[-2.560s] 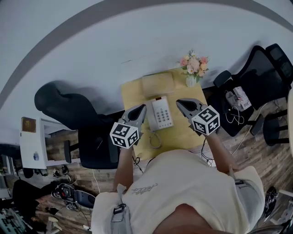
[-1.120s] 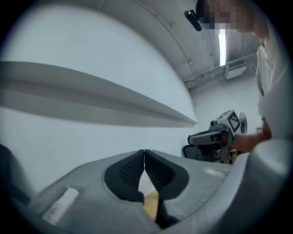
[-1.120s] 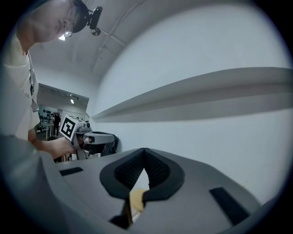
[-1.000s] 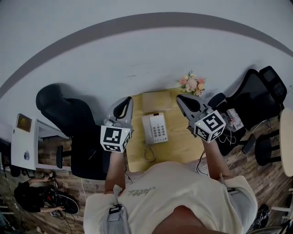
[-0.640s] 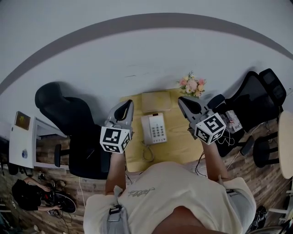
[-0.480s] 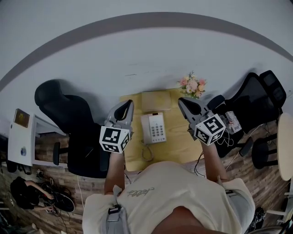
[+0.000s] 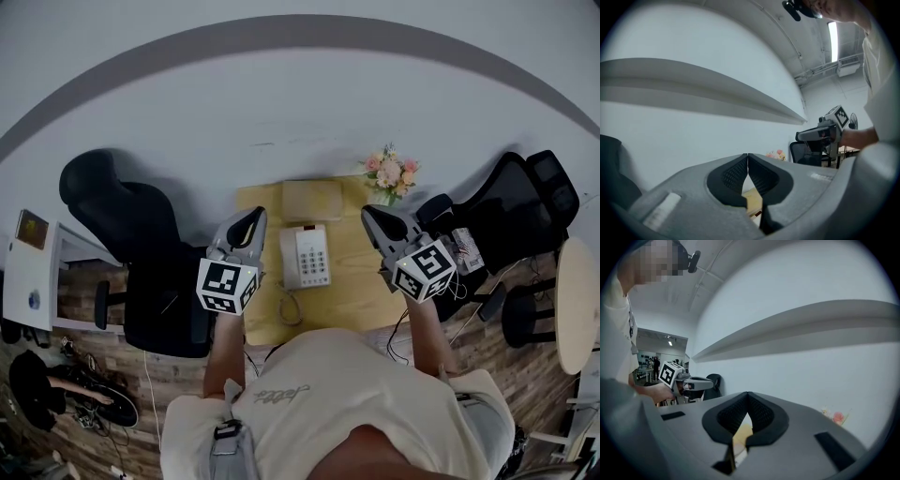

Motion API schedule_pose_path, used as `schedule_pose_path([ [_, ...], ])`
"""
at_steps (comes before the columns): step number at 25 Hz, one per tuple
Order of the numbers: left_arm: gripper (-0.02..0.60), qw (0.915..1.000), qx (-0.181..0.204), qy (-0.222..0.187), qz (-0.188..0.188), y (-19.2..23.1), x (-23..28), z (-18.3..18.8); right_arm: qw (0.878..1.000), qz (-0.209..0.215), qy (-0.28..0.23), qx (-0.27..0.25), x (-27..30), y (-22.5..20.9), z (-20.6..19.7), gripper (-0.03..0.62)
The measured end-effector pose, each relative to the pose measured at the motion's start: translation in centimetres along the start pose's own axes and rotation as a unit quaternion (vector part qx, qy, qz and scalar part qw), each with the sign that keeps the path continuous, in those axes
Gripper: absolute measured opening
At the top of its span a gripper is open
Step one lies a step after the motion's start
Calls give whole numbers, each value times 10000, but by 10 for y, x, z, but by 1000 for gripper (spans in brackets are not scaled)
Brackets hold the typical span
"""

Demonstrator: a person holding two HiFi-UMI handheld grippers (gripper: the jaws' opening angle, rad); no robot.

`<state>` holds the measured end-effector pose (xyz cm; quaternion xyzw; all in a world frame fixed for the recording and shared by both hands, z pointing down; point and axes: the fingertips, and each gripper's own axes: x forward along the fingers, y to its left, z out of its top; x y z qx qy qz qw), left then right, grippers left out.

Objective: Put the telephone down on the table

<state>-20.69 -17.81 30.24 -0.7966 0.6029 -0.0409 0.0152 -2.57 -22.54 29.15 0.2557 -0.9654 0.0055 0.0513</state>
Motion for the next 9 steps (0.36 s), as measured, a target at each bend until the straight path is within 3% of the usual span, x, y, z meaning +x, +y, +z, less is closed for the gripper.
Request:
schedule_pose_path([
  [9, 17, 10000, -34, -80, 12, 10, 1, -6, 9998, -74, 182, 34, 6, -2, -17, 2],
])
